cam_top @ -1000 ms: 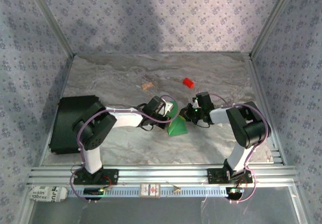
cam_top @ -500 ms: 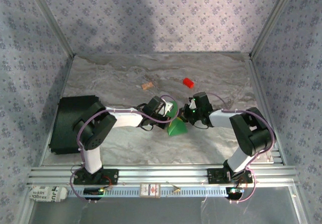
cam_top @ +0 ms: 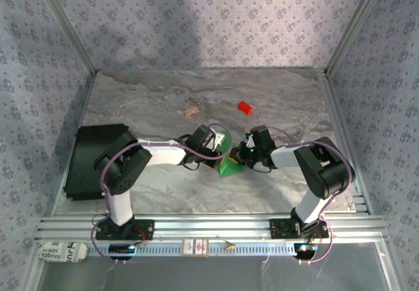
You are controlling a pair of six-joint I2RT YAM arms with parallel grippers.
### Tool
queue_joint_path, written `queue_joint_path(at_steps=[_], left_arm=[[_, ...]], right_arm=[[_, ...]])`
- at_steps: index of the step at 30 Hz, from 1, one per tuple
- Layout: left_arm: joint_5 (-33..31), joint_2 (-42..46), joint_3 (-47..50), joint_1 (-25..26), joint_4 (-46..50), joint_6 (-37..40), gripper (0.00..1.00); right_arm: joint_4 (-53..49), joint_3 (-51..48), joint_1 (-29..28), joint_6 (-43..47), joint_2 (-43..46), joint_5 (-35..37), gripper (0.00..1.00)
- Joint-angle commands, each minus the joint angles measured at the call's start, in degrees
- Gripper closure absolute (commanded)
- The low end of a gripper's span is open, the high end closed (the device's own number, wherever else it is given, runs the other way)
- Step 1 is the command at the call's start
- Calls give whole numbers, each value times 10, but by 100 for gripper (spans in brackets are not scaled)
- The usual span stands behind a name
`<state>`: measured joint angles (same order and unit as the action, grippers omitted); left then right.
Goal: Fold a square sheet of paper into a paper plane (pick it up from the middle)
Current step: Fold the triangle a second time at the center of the table.
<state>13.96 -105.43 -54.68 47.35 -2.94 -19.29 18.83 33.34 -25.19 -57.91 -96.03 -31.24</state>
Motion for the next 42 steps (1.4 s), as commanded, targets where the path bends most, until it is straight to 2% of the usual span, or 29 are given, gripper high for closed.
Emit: queue_joint_path(at_steps=[1, 5, 9, 10, 12, 16, 19, 23, 30, 42], left_arm=[[-24, 24, -10, -5, 64, -12, 74], [-50, 64, -21, -12, 93, -33, 62], [-54, 100, -18, -15, 102, -52, 59], [-43, 108, -16, -15, 100, -58, 61], [-12, 117, -11, -15, 92, -75, 70], [85, 116, 2, -13, 58, -122, 85], [150, 101, -2, -7, 46, -155, 89], [192, 65, -21, -5, 58, -195, 96], [227, 12, -52, -2, 75, -210, 98], [198, -22, -67, 6, 91, -211, 97]], right_arm=[[-30, -19, -3, -10, -17, 31, 98], [-32, -20, -3, -14, -14, 36, 98], [-29, -22, -5, -19, -14, 40, 98], [-29, -22, -5, -21, -14, 40, 98], [-27, -24, -6, -23, -15, 41, 98], [-25, -25, -7, -26, -13, 43, 98], [-26, -26, -7, -26, -13, 44, 98], [-27, -28, -8, -25, -12, 46, 98], [-32, -28, -8, -22, -11, 47, 98], [-36, -29, -6, -20, -8, 45, 98]])
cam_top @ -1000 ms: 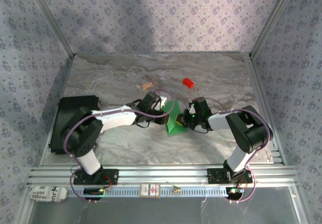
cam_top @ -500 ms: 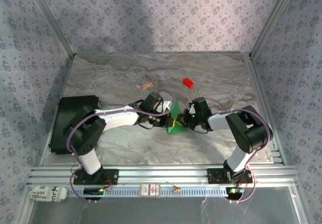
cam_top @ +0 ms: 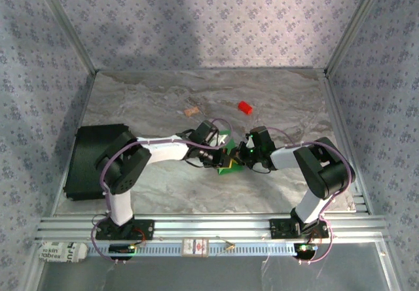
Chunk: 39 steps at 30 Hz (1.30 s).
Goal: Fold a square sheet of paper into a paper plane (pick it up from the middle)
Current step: Fold the triangle a second time at the center of the table.
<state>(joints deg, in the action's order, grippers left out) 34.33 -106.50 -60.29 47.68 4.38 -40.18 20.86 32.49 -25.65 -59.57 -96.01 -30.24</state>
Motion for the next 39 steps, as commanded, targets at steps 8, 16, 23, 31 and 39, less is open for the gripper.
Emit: queue_joint_path(at_steps=[8, 16, 23, 31, 39], left_arm=[[-35, -21, 4, 2, 14, 1, 97], [-39, -12, 35, 2, -3, -1, 97], [-45, -7, 46, 2, 4, 6, 97], [-41, 9, 78, 3, 2, 5, 97], [-35, 42, 131, 4, -3, -2, 97]], right_arm=[[-57, -23, -1, -2, -6, 36, 98], [-61, -23, 2, 1, -7, 35, 98], [-64, -24, 4, 4, -8, 34, 98], [-65, -27, 9, 6, -9, 33, 98], [-68, -29, 14, 9, -5, 31, 98]])
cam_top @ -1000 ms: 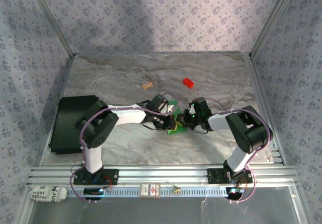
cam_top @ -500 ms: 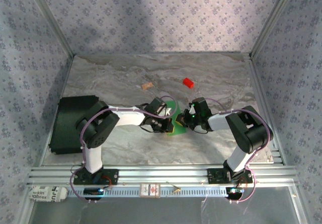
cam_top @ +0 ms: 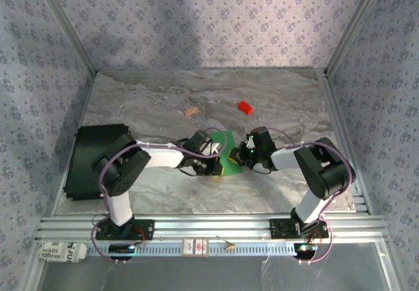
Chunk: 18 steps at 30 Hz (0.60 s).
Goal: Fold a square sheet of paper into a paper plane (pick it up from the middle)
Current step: Fold the triangle a second time at the center of the table.
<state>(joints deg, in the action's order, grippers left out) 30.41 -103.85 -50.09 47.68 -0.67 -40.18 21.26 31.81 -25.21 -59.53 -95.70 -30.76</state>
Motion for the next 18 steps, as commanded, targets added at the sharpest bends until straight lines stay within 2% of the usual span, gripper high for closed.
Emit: queue_joint_path(at_steps=[1, 6, 12, 18], left_arm=[[5, 19, 35, 4, 49, 0, 97], [8, 46, 40, 3, 56, 4, 97], [20, 101, 38, 3, 4, -27, 98], [20, 68, 0, -2, -27, -49, 98]], right_arm=[[-72, -22, 10, 8, -8, 36, 98], [-72, -21, 10, 7, -7, 36, 98], [-71, -21, 9, 6, -4, 36, 98], [-69, -21, 8, 4, -5, 38, 98]])
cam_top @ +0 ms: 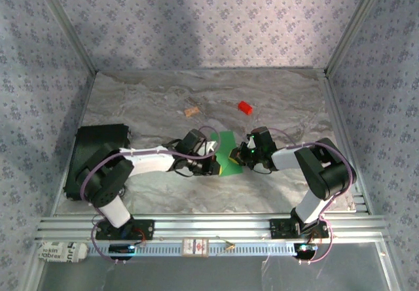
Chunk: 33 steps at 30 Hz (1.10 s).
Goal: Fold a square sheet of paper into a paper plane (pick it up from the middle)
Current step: Fold the triangle a second time at the center of the table.
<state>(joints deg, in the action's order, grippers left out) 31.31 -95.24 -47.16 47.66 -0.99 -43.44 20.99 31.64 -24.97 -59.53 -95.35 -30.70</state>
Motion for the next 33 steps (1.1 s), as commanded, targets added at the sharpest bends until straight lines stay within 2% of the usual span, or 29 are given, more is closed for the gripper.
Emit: queue_joint_path(at_steps=[1, 12, 18, 25, 33], left_arm=[[9, -32, -39, -3, -24, -19, 98], [-36, -115, -76, -10, -49, -37, 97], [-73, -113, -46, -9, 5, -50, 99], [-49, -94, 32, -12, -44, -85, 100], [-23, -93, 25, -19, -43, -65, 100]], right_arm=[[-67, -19, 5, 4, -8, 36, 98], [-67, -19, 5, 3, -5, 36, 98], [-67, -20, 5, 5, 0, 32, 98], [-63, -6, 7, 18, 27, 22, 97], [-75, 21, -18, 41, 50, 9, 96]])
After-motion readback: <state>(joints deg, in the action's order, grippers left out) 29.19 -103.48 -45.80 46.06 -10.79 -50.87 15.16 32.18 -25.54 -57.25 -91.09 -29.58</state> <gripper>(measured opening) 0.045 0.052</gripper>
